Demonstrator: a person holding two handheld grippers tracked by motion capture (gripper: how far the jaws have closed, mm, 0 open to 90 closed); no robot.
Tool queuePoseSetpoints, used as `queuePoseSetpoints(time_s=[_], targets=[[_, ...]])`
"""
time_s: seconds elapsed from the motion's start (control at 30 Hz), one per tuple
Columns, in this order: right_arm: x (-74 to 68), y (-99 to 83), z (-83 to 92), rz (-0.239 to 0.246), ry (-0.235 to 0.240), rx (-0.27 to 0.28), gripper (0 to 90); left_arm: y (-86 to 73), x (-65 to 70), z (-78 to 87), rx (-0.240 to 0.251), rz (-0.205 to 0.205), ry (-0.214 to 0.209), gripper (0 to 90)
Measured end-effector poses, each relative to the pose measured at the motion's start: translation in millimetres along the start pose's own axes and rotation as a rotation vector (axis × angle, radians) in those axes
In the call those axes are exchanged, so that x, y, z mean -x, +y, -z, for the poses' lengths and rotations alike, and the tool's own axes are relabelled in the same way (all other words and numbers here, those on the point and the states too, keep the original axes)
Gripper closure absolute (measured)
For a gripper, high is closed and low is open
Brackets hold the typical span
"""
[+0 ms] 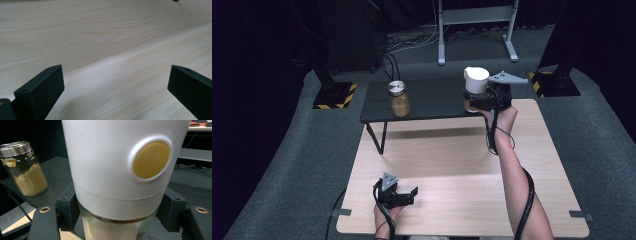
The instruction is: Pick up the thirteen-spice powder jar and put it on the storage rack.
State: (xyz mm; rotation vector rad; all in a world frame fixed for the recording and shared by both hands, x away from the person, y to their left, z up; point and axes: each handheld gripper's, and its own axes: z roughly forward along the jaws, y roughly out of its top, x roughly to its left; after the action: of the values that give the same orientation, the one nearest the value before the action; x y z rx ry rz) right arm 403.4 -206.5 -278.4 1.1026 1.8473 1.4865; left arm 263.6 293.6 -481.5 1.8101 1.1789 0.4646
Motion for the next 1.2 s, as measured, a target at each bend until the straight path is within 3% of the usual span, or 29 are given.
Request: queuePoseSetpoints(time_s=[1.2], targets=[[-1.9, -9.2, -20.6, 0.014, -0.027, -0.016, 30.1, -1.1, 0.6, 0.1, 0.006, 0.0, -0.001, 0.5]])
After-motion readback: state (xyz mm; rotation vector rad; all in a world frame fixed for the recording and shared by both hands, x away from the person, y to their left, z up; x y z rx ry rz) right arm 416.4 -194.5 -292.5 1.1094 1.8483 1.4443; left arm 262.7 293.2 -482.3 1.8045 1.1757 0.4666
